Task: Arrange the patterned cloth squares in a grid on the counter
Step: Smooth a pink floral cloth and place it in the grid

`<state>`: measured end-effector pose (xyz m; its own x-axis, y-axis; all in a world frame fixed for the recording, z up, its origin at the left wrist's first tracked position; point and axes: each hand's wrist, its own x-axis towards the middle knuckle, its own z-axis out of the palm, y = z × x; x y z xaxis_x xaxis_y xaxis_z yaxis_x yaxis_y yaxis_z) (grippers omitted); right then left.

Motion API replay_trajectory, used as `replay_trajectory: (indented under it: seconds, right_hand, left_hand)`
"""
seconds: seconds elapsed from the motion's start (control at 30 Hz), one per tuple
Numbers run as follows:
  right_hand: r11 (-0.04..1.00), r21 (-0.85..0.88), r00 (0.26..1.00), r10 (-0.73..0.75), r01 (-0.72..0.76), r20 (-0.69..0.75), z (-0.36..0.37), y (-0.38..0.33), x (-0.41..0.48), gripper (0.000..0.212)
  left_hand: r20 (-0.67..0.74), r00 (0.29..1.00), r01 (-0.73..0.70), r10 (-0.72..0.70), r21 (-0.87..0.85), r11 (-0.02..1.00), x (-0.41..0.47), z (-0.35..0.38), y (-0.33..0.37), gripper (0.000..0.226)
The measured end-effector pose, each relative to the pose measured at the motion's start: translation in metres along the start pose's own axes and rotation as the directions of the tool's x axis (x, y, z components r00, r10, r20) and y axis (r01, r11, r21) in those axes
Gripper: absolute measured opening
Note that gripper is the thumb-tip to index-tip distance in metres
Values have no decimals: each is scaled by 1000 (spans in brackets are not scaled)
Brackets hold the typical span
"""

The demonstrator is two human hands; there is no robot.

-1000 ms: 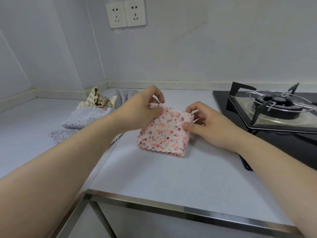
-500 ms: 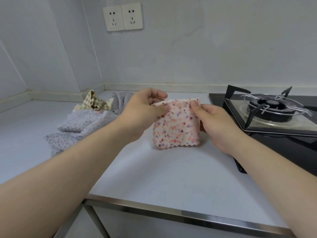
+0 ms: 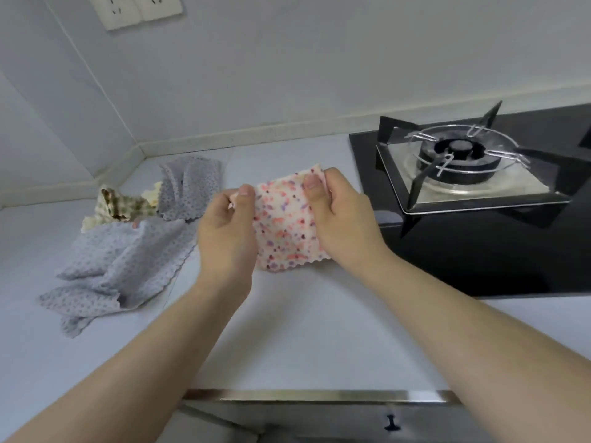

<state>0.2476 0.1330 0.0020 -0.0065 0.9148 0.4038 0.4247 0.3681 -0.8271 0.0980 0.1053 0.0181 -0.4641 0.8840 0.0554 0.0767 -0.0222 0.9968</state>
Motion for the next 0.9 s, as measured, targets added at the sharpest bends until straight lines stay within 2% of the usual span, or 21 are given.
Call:
replay_trajectory:
  seconds: [0.07,0.13,0.23,0.37,0.43,0.53,0.63,0.73,0.9]
  right_hand:
    - [998,23,998,63,-63,-8,-10,-11,0,36]
    - [989,52,990,139,-138,-14,-26,-26,1,35]
    - [967,66,968,248,-245,-48,-70,-46,-13,37]
    - [926,5,915,374,-377,-149,-157,-66,-48,31]
    - [887,5,859,449,-462,-246,-208,-70,-66,31]
    - [795,29,749,584,-606,-313,-287,-68,-88,38]
    - [671,259,595,738,-694,-319,-368,-69,-111,50]
    - [601,421,443,794,-679,-416,-452,-65,-131,57]
    - [628,389,322,724,-674,-611,-548,-47,-150,47]
  left_hand:
    - [-63,988,-136,144,118,984,-15,10,14,22]
    - [-64,973,-202,223,241,949,-28,22,36,20]
    - [-13,975,-203,220,340,918,-49,43,72,17]
    - [215,968,-214,130,433,876,-95,91,125,13]
    - [363,926,-267,104,435,860,-127,122,150,11]
    - [565,820,-385,92,426,819,-178,182,188,11]
    - [712,681,-568,173,365,738,-237,248,224,9]
    - [792,574,-642,209,277,715,-300,311,253,15]
    - [821,531,-609,208,199,768,-371,388,274,18]
